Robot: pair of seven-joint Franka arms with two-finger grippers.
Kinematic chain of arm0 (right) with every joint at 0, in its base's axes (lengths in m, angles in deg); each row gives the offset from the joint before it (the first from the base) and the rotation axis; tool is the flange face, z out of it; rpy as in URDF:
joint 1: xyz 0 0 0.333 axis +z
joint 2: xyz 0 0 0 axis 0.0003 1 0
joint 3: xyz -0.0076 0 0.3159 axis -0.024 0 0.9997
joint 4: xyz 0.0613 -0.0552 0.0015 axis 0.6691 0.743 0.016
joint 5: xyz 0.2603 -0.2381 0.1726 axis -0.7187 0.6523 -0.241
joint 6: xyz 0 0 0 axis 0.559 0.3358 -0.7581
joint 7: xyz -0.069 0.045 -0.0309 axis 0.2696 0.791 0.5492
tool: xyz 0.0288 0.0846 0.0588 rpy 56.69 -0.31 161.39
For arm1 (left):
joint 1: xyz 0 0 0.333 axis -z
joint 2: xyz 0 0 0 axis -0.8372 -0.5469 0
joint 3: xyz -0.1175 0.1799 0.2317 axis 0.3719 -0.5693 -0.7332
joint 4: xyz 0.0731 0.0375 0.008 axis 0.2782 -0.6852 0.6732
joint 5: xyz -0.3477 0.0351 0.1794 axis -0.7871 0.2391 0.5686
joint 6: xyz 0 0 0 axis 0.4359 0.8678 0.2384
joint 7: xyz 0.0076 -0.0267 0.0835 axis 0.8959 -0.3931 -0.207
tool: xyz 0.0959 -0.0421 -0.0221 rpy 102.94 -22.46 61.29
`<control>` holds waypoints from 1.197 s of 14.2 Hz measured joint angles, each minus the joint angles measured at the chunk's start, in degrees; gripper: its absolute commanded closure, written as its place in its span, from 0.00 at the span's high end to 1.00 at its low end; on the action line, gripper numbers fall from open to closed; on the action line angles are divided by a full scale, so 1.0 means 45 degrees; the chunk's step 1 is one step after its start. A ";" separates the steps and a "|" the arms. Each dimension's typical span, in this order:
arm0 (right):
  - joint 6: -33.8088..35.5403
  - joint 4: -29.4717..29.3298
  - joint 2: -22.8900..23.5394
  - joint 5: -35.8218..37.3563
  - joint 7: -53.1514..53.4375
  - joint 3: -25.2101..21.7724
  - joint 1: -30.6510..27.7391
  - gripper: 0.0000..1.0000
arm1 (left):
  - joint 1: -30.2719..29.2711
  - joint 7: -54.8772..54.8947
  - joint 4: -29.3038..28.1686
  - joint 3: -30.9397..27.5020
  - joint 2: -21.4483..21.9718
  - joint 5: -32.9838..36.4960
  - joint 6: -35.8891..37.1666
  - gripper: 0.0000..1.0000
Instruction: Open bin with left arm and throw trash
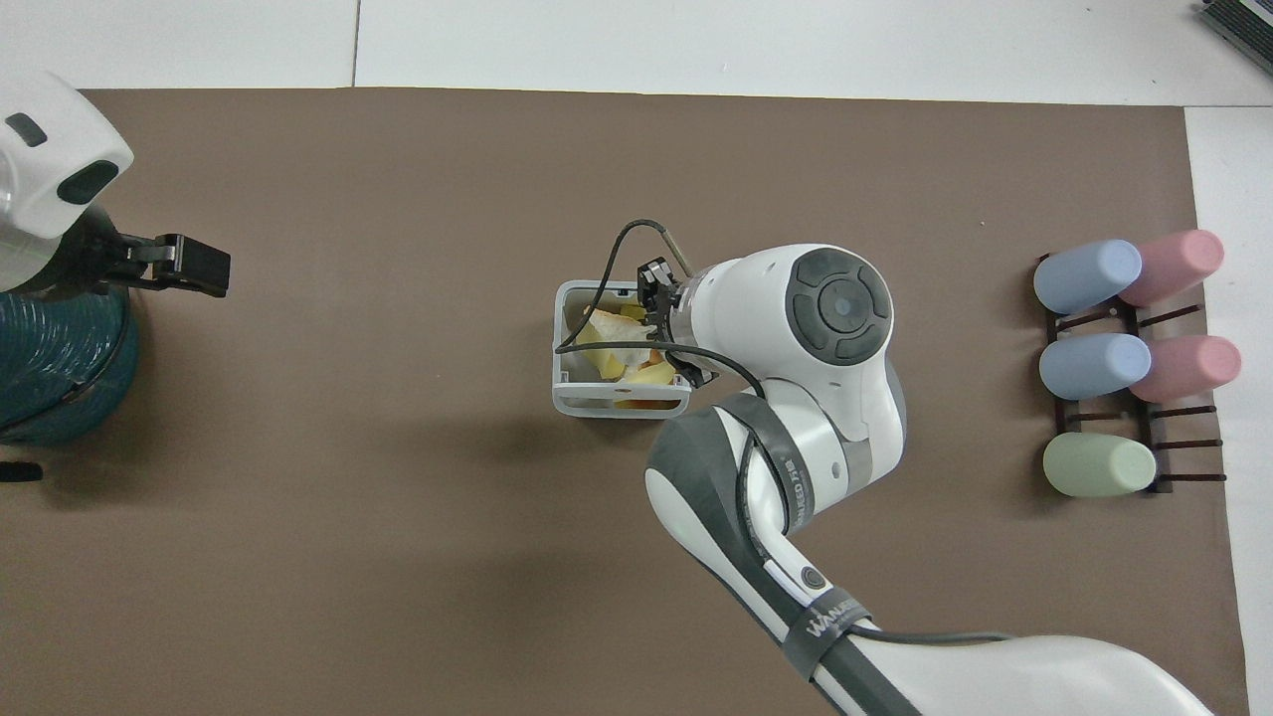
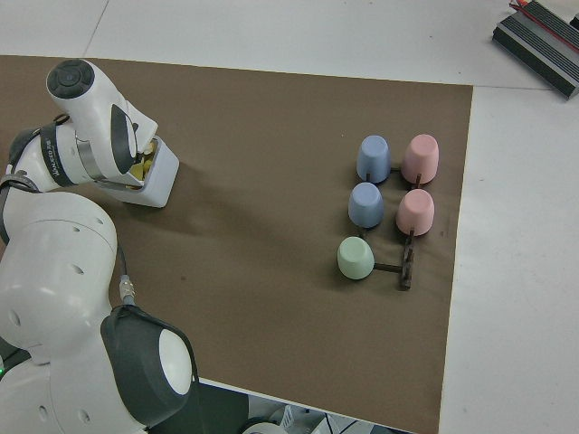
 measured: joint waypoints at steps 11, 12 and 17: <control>0.0043 -0.0033 -0.0038 0.0887 -0.1978 -0.0221 -0.0568 1.00 | -0.0070 0.0000 -0.0008 0.0002 0.0000 0.0000 -0.0068 1.00; 0.0110 -0.0034 -0.0136 0.0909 -0.2656 -0.0230 -0.0824 1.00 | -0.0071 0.0000 -0.0008 0.0002 0.0000 0.0000 -0.0085 1.00; 0.1092 -0.0030 -0.0680 0.0937 -0.6385 -0.0246 -0.1654 1.00 | -0.0071 0.0000 -0.0010 0.0002 0.0001 0.0000 -0.0235 1.00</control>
